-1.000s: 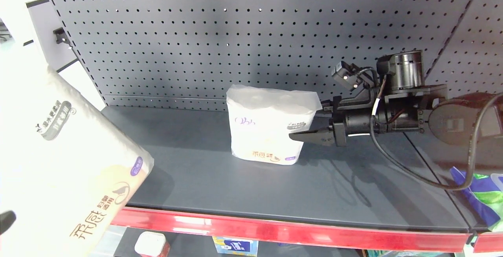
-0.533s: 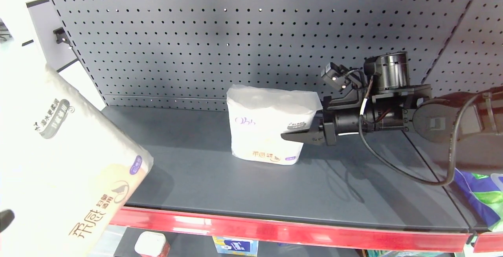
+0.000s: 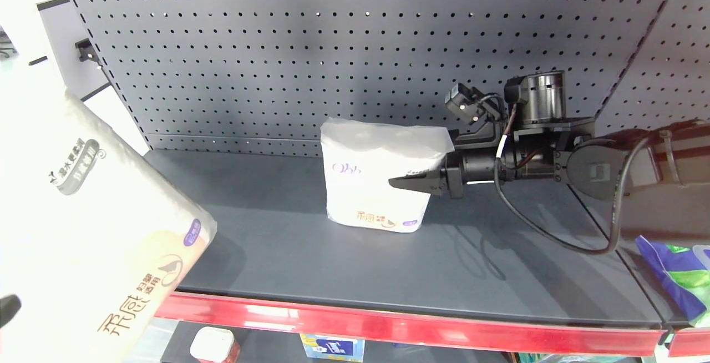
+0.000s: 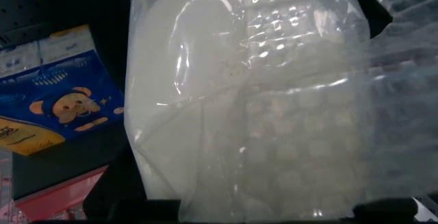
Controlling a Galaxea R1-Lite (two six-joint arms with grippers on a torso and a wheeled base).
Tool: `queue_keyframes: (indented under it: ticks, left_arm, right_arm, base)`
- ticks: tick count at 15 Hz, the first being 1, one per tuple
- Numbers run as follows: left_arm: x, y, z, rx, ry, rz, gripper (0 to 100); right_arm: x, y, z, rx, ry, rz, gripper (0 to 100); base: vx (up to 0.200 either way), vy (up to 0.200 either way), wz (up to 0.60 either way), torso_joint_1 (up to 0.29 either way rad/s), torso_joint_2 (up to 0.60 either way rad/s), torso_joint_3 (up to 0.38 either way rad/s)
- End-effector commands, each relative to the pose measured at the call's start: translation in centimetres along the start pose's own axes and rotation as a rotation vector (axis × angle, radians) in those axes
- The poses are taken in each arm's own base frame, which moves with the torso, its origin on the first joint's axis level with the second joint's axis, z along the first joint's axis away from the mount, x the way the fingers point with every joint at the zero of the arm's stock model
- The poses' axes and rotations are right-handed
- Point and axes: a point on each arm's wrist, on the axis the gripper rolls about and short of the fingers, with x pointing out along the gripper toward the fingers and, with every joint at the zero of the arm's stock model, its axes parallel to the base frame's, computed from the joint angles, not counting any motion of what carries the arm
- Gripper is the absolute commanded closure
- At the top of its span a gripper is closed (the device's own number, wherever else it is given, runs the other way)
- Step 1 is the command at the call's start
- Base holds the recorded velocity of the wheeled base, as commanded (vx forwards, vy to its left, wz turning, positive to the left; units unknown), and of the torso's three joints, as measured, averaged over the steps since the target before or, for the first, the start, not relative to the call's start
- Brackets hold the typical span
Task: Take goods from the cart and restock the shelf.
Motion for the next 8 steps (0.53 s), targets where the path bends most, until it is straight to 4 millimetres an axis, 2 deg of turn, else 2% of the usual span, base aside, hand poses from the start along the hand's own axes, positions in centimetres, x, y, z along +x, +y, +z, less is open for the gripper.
queue_keyframes:
  ticks: [1, 5, 7, 8]
  left_arm:
    - [0.0, 0.0, 0.0, 0.000, 0.000, 0.000, 100]
    - [0.1, 0.0, 0.1, 0.000, 0.003, 0.000, 100]
    - [0.1, 0.0, 0.2, 0.000, 0.001, -0.002, 100]
    - [0.3, 0.1, 0.3, -0.001, 0.005, -0.005, 100]
  right_arm:
    - [0.5, 0.1, -0.5, 0.013, 0.009, 0.007, 100]
    - [0.4, 0.7, -0.4, 0.007, 0.008, 0.024, 100]
    - [-0.5, 1.8, 0.6, -0.008, -0.007, 0.028, 100]
    - [-0.7, 2.9, 1.0, -0.015, -0.011, 0.046, 100]
  base:
    - [0.000, 0.000, 0.00, 0.000, 0.00, 0.000]
    - [0.000, 0.000, 0.00, 0.000, 0.00, 0.000]
    - [0.000, 0.000, 0.00, 0.000, 0.00, 0.000]
    - [0.000, 0.000, 0.00, 0.000, 0.00, 0.000]
